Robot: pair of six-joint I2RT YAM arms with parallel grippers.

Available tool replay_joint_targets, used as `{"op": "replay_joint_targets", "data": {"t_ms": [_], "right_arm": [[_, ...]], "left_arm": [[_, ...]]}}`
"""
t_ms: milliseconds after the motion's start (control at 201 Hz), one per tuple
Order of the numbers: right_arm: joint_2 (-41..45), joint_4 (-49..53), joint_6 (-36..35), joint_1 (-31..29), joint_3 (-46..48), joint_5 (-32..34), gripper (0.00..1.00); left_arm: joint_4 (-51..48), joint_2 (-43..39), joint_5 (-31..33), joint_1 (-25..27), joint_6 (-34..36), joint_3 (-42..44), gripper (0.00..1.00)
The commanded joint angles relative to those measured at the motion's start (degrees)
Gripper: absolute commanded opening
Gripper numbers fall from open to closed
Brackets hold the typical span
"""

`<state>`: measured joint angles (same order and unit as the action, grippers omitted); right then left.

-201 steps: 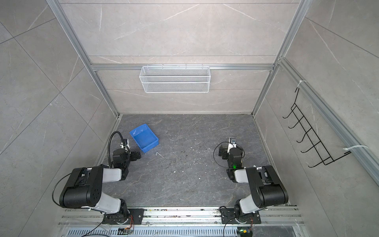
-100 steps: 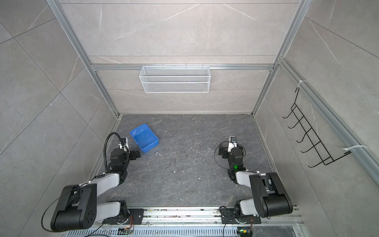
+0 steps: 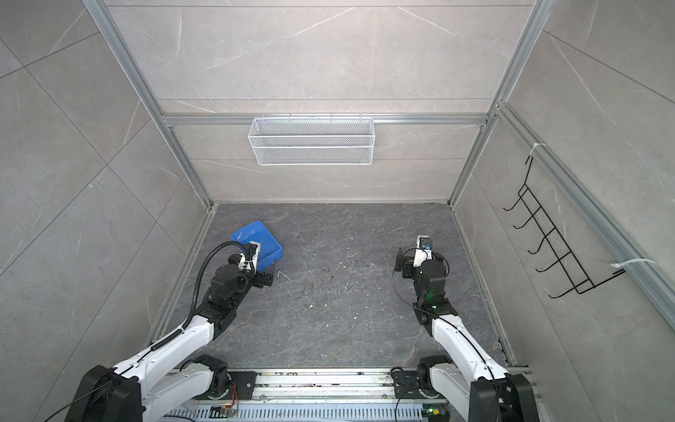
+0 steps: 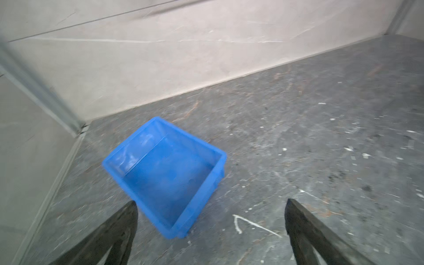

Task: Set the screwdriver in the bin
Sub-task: 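Move the right gripper over the screwdriver while the left arm reaches forward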

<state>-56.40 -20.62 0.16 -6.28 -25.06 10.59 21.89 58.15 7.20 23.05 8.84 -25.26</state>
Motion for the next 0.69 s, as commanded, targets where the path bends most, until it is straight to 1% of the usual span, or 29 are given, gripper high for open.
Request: {"op": "replay_joint_targets", "data": {"t_ms": [0, 75, 164, 254, 348, 453, 548, 687], "right_arm": [[1.17, 17.79, 0.13, -0.02, -5.6, 3.68, 0.99], [0.33, 25.48, 0.08, -0.03, -9.23, 3.27, 0.99], [-1.42, 33.59, 0.02, -0.04, -12.97, 3.34, 0.99], [-3.44, 39.45, -0.1, -0.04, -15.68, 4.35, 0.99], [-5.4, 42.36, -0.95, -0.02, -17.13, 6.32, 0.99], [-7.58, 44.2, -1.7, -0.1, -18.08, 9.17, 0.99], [-9.9, 44.55, -3.29, 0.05, -18.08, 7.35, 0.99], [-16.35, 47.56, -3.97, 0.07, -19.76, 5.15, 0.99]], "left_arm": [[-4.67, -0.67, -6.27, 3.05, 2.86, -4.79, 1.0], [-6.99, 0.18, -9.56, 5.36, 2.61, -6.81, 1.0], [-7.41, 2.63, -13.65, 8.32, 1.68, -8.48, 1.0], [-7.3, 6.15, -15.64, 12.17, 2.41, -10.31, 1.0], [-5.01, 10.4, -16.1, 16.13, 2.69, -11.8, 1.0], [-1.68, 15.14, -18.35, 19.34, 0.86, -13.69, 1.0], [-0.09, 19.57, -19.35, 23.0, 0.94, -15.94, 1.0], [3.0, 25.22, -21.62, 27.42, 0.23, -19.0, 1.0]]}}
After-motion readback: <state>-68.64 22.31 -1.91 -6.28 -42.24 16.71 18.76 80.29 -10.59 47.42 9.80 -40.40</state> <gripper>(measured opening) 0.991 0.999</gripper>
